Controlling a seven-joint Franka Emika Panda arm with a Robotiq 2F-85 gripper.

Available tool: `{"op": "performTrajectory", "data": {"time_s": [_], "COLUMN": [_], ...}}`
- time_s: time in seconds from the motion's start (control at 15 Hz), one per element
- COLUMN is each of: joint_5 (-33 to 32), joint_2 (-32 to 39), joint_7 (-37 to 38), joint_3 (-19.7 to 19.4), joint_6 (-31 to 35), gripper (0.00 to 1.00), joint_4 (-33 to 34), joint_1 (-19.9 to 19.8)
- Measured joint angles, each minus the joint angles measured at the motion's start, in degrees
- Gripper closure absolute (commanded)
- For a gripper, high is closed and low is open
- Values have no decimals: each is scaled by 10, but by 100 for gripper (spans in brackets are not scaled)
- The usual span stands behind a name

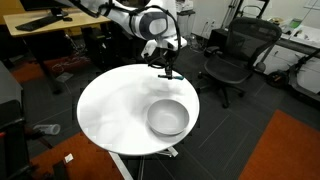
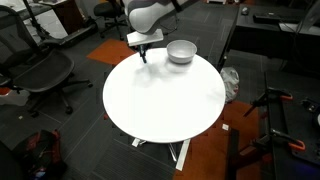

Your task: Pick the marker and put it in the bowl

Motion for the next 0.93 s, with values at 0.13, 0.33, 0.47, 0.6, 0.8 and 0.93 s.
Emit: {"op": "performTrajectory", "data": {"time_s": [0.13,0.33,0.47,0.6,0.8,0.93], "joint_5": [-1,-6,-11,-23,-42,-52], "joint_2": [-38,-102,-145,-186,-248,-286], "joint_7": [-19,-54,-68,-73,-73,-73], "joint_3": [0,0,-1,-5,-12,-17], "joint_6": [-2,-1,-1,0,5,22], "gripper": [95,95,95,95,95,95], "joint_4": [-34,-105,-154,-205,-285,-340], "joint_1": [3,4,4,4,3,2]}}
